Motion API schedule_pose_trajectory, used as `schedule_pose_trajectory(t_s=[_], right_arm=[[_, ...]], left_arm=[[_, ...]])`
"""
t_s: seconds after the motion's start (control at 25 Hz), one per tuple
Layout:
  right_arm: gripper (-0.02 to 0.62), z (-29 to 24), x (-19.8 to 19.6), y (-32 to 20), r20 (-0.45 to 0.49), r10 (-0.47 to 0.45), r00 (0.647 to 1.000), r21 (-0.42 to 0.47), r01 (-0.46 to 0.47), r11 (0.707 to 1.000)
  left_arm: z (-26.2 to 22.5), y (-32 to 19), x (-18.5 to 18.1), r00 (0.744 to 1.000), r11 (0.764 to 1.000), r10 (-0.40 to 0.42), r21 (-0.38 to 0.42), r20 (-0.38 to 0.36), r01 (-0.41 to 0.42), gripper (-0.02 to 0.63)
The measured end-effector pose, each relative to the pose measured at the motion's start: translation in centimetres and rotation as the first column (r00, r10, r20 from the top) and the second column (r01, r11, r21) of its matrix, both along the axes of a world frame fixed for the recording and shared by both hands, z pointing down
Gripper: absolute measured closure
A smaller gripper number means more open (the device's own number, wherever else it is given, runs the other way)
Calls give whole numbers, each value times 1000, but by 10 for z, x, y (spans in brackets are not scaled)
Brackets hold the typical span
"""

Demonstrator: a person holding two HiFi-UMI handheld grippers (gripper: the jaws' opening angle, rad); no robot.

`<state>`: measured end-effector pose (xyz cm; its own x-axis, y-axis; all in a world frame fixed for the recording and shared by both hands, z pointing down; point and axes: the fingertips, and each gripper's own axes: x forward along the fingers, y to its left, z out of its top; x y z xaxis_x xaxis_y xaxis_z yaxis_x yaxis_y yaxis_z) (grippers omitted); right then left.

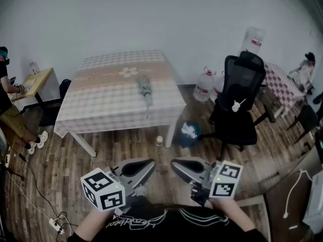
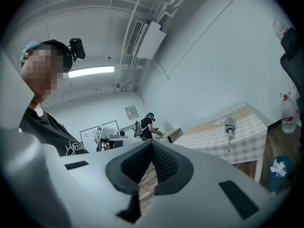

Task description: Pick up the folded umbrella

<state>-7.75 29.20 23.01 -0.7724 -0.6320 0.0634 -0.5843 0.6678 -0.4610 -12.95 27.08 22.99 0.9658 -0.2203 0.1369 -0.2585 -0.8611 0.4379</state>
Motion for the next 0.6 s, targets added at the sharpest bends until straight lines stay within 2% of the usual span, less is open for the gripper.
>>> schedule_pose_trajectory(t_s=[0.2,0.44,0.6], right_arm=[[584,-6,8,8,10,-11,1000,21,11,1000],[583,-4,14,0,24,31,999,-1,-31,1000],[583,9,21,-11,43,46,998,-33,-44,998]], left_arm=[[-3,7,12,1000,1000,8,15,0,-8,609],[-4,3,7,1000,1000,14,10,4,-14,609],[10,-15,5,1000,999,-18,-34,6,18,609]])
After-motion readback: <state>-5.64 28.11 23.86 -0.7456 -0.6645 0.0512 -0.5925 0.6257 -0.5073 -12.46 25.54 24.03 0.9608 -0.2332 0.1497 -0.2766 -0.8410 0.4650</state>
